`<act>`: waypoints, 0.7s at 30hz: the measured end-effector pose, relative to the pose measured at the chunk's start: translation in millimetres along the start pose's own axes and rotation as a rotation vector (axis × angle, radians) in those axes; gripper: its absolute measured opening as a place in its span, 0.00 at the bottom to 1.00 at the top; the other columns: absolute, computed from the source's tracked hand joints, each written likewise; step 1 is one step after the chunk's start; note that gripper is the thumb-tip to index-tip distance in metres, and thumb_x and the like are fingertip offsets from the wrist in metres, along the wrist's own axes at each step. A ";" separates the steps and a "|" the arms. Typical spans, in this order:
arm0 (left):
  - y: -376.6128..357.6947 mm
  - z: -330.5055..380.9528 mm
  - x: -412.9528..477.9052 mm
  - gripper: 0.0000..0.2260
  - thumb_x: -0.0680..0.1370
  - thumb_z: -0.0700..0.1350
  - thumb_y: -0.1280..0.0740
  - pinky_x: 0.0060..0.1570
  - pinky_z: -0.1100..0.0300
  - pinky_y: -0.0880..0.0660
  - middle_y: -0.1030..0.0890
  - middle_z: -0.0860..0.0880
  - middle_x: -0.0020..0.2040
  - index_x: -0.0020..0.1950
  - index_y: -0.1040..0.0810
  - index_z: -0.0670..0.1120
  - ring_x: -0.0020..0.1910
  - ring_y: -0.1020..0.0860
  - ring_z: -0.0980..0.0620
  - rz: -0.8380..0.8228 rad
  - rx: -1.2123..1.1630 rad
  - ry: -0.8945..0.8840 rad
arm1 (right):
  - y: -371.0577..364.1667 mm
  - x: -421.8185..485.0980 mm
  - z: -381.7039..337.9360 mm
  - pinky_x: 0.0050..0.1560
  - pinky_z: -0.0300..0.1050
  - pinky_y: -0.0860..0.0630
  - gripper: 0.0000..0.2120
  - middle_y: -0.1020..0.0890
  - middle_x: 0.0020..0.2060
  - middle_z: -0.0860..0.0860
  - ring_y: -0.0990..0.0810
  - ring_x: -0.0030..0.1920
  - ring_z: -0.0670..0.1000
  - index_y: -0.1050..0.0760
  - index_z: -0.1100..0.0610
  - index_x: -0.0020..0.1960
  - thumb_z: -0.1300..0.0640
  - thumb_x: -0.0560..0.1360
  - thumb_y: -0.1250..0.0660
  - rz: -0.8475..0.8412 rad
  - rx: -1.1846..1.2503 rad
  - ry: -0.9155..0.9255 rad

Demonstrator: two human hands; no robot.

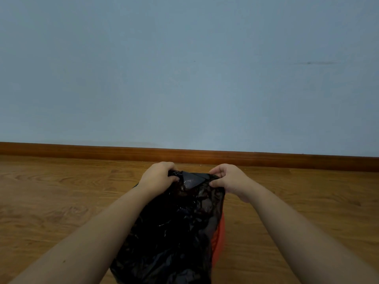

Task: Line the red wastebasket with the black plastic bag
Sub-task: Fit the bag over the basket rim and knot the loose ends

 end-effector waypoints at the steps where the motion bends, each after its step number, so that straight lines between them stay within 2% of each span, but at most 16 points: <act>1: 1.3 -2.7 0.1 0.04 0.72 0.45 0.31 0.47 0.55 0.25 0.19 0.49 0.49 0.46 0.23 0.49 0.49 0.23 0.49 0.013 -0.042 0.033 | 1.5 0.0 1.3 0.35 0.40 0.27 0.12 0.22 0.42 0.53 0.22 0.45 0.52 0.27 0.58 0.52 0.67 0.71 0.32 0.019 -0.025 -0.005; 4: 4.1 -9.3 1.3 0.03 0.71 0.45 0.30 0.43 0.57 0.27 0.20 0.50 0.43 0.42 0.23 0.50 0.45 0.24 0.49 0.041 -0.111 0.095 | 6.6 0.0 5.3 0.31 0.37 0.32 0.12 0.24 0.40 0.51 0.25 0.39 0.49 0.27 0.58 0.53 0.66 0.71 0.32 0.055 -0.055 -0.005; 8: 6.3 -15.4 1.7 0.04 0.71 0.47 0.30 0.40 0.58 0.27 0.22 0.52 0.41 0.42 0.24 0.51 0.42 0.24 0.51 0.086 -0.129 0.161 | 10.5 -0.5 6.5 0.30 0.37 0.30 0.10 0.24 0.42 0.55 0.24 0.39 0.50 0.27 0.59 0.53 0.67 0.72 0.33 0.073 -0.005 -0.008; 11: 10.2 -15.9 3.0 0.06 0.71 0.47 0.29 0.32 0.61 0.29 0.24 0.55 0.38 0.39 0.26 0.52 0.36 0.25 0.55 0.137 -0.150 0.214 | 13.6 0.4 4.6 0.31 0.38 0.27 0.09 0.23 0.45 0.57 0.23 0.42 0.52 0.27 0.58 0.52 0.66 0.73 0.34 0.127 0.002 0.028; 14: 15.2 -15.5 4.6 0.08 0.71 0.47 0.29 0.29 0.62 0.29 0.23 0.54 0.35 0.35 0.27 0.52 0.34 0.25 0.56 0.172 -0.203 0.276 | 19.8 2.1 0.2 0.40 0.43 0.26 0.07 0.23 0.46 0.53 0.23 0.47 0.53 0.26 0.56 0.53 0.58 0.75 0.35 0.244 -0.012 0.094; 17: 16.3 -16.6 4.3 0.08 0.71 0.47 0.29 0.32 0.60 0.29 0.23 0.52 0.34 0.34 0.27 0.51 0.35 0.24 0.53 0.191 -0.224 0.314 | 26.0 3.2 -5.9 0.44 0.44 0.30 0.13 0.25 0.44 0.50 0.26 0.47 0.51 0.27 0.56 0.54 0.50 0.74 0.35 0.317 0.013 0.135; 21: 14.7 -18.4 1.9 0.07 0.72 0.46 0.30 0.28 0.62 0.33 0.24 0.53 0.33 0.37 0.26 0.48 0.34 0.26 0.53 0.198 -0.239 0.320 | 29.9 -0.2 -13.8 0.38 0.40 0.31 0.20 0.25 0.45 0.50 0.25 0.45 0.48 0.28 0.54 0.54 0.43 0.69 0.31 0.249 -0.015 0.148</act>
Point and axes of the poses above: each hand's wrist, its own x-axis towards the middle knuckle, its own y-axis out of the back of the hand, z = x × y, the point moved 2 cm from there along x, towards the middle knuckle
